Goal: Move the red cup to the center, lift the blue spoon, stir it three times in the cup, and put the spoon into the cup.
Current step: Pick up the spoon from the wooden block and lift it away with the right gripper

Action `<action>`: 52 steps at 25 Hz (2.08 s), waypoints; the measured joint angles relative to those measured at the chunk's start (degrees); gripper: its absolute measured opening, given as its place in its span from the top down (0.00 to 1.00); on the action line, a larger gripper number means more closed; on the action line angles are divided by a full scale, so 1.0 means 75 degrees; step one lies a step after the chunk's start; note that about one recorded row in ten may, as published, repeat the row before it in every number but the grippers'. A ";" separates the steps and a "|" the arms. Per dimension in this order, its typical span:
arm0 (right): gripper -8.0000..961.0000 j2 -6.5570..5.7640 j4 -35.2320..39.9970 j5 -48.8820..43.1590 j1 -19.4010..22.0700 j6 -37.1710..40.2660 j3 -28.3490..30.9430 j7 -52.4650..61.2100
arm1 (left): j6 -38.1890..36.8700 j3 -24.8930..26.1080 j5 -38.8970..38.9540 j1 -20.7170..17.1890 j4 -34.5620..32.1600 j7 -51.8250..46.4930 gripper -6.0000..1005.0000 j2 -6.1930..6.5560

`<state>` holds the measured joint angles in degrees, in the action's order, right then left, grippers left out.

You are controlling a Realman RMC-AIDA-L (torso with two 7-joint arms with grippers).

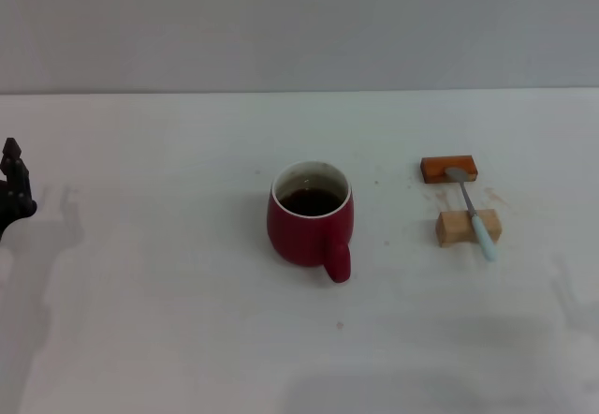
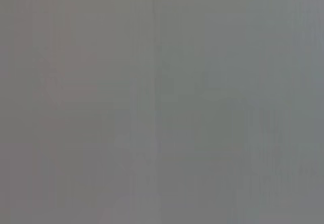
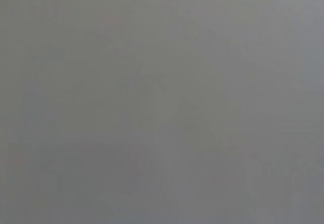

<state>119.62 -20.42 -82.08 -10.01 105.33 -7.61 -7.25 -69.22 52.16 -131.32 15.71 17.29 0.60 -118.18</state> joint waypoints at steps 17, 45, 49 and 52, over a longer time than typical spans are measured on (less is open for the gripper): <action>0.24 0.0009 -0.0429 0.0026 -0.0795 -0.2715 0.0013 -0.0159 | -0.0121 0.0241 0.0015 0.0003 -0.0428 -0.0242 0.41 -0.0039; 0.24 0.0011 -0.0629 0.0037 -0.1121 -0.4142 0.0011 0.0236 | -0.0170 0.0241 0.0014 -0.0065 -0.0514 -0.0256 0.15 -0.0039; 0.24 0.0011 -0.0630 0.0045 -0.1263 -0.4439 0.0103 0.0238 | -0.0179 0.0240 0.0014 -0.0071 -0.0513 -0.0256 0.15 -0.0039; 0.24 0.0011 -0.0630 0.0034 -0.1321 -0.4589 0.0216 0.0240 | -0.0191 0.0240 0.0014 -0.0092 -0.0512 -0.0257 0.15 -0.0039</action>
<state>119.71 -25.14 -81.83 -19.92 70.91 -6.00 -5.44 -70.65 53.96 -131.22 15.03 13.45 -1.32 -118.47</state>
